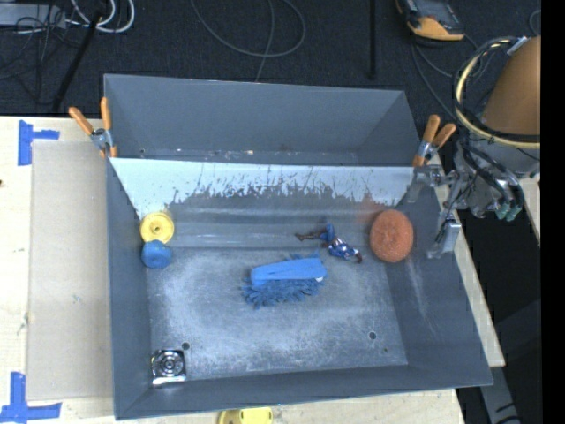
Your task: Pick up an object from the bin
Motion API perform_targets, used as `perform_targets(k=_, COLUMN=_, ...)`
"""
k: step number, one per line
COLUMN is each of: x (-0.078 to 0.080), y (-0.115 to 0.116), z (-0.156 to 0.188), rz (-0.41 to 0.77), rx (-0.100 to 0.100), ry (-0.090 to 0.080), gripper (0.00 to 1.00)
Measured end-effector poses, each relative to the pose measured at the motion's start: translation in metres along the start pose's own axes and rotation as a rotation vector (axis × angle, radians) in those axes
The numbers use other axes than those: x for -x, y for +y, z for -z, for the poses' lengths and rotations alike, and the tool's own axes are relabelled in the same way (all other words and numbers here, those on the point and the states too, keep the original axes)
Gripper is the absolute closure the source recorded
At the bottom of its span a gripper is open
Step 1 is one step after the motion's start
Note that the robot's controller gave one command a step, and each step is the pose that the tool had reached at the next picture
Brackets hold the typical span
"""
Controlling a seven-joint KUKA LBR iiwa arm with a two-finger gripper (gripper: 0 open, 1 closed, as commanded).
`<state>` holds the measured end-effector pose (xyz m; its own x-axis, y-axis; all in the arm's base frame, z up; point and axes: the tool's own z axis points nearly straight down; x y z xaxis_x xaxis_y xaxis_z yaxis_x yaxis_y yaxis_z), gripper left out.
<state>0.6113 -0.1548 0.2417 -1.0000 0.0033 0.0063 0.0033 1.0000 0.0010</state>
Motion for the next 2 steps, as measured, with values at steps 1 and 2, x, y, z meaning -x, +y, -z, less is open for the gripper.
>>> perform_targets(k=1, x=0.001, y=0.001, z=0.005, rz=0.003, rx=-0.001, ry=-0.008, gripper=0.00)
perform_targets(k=2, x=0.005, y=0.032, z=-0.042, rz=0.013, rx=-0.004, ry=-0.014, gripper=0.00)
